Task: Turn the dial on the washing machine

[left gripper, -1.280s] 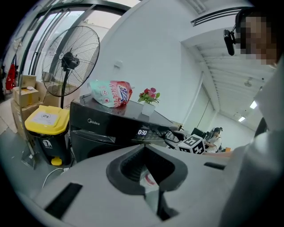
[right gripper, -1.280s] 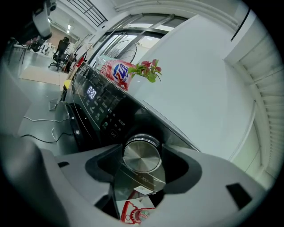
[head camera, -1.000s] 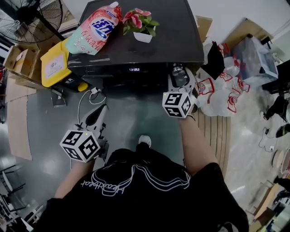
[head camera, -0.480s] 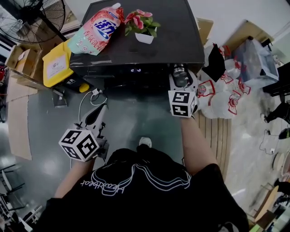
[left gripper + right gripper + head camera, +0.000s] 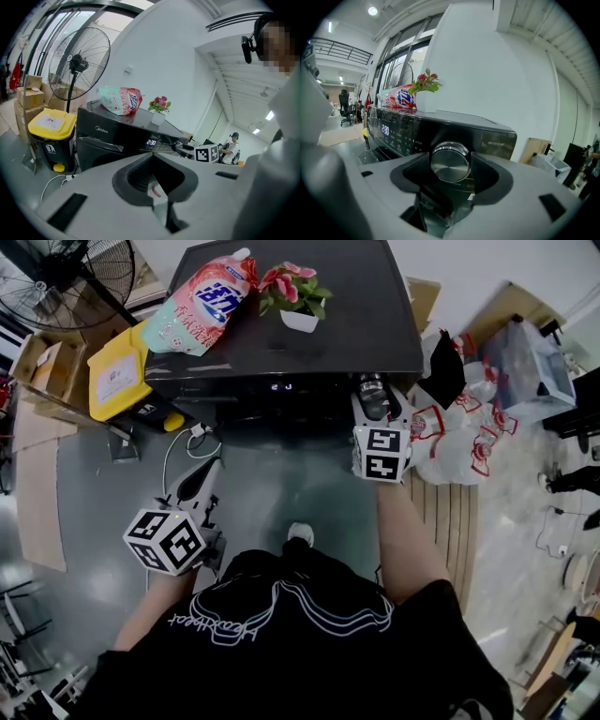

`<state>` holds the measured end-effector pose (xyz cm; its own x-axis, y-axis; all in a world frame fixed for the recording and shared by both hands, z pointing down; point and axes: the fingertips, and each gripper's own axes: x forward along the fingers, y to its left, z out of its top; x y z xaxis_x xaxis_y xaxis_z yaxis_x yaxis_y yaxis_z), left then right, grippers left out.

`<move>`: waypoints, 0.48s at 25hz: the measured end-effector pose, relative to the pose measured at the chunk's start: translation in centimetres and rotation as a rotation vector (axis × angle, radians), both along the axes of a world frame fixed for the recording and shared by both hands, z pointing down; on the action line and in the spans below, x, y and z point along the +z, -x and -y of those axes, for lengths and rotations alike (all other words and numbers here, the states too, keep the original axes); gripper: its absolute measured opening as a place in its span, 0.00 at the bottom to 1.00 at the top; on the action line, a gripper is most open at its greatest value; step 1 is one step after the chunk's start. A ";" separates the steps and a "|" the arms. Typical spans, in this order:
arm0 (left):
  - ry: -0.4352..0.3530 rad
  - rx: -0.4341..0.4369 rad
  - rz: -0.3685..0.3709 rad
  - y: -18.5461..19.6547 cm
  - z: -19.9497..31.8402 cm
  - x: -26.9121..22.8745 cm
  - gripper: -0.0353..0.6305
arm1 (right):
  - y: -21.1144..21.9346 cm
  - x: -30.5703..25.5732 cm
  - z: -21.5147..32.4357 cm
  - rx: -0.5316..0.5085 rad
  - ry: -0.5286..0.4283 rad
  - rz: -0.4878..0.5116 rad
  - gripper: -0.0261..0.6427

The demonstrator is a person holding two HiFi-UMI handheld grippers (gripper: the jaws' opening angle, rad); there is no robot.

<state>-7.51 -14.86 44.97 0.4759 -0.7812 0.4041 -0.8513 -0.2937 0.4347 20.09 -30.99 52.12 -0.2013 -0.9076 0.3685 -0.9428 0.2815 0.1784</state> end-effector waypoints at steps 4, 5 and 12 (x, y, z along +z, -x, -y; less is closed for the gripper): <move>0.013 -0.001 -0.008 0.0 0.3 0.3 0.06 | -0.1 0.1 0.0 0.005 0.011 0.046 0.46; 0.015 -0.001 -0.011 -0.1 0.4 0.4 0.06 | -0.1 0.1 0.1 0.008 0.014 0.056 0.46; 0.005 0.018 -0.006 -1.0 1.2 0.3 0.06 | -0.5 0.2 0.1 0.056 0.051 0.228 0.46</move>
